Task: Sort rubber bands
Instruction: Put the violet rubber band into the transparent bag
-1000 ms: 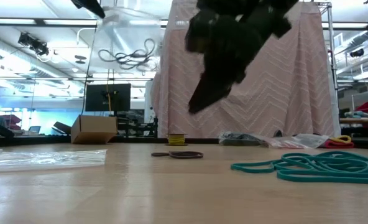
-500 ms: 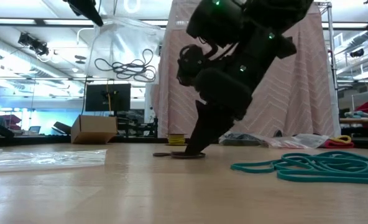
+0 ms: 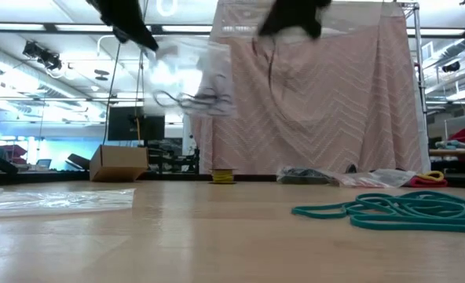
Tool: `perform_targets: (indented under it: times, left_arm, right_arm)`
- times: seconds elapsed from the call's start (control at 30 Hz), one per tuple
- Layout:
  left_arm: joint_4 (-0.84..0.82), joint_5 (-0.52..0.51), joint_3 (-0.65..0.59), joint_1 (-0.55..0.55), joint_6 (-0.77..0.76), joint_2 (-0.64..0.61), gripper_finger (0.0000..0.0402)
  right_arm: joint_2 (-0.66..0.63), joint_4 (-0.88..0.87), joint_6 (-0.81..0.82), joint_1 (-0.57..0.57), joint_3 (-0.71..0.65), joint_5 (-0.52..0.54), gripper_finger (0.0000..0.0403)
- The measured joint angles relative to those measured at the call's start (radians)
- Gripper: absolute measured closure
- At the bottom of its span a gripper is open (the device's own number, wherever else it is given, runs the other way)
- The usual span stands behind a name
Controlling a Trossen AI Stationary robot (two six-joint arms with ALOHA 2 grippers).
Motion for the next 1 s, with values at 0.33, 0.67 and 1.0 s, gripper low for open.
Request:
perform_targets:
  times: [0.33, 0.67, 1.0]
  left_arm:
    - [0.333, 0.088, -0.038, -0.008, -0.016, 0.205, 0.0401]
    - [0.358, 0.114, 0.127, -0.013, 0.081, 0.372, 0.0401]
    - [0.330, 0.114, 0.215, -0.013, 0.122, 0.394, 0.0401]
  right_arm:
    - [-0.203, 0.063, -0.091, -0.055, 0.034, 0.226, 0.0403]
    - [-0.168, 0.141, -0.185, -0.129, 0.036, 0.215, 0.0403]
    - [-0.140, 0.165, -0.210, -0.165, 0.037, 0.175, 0.0403]
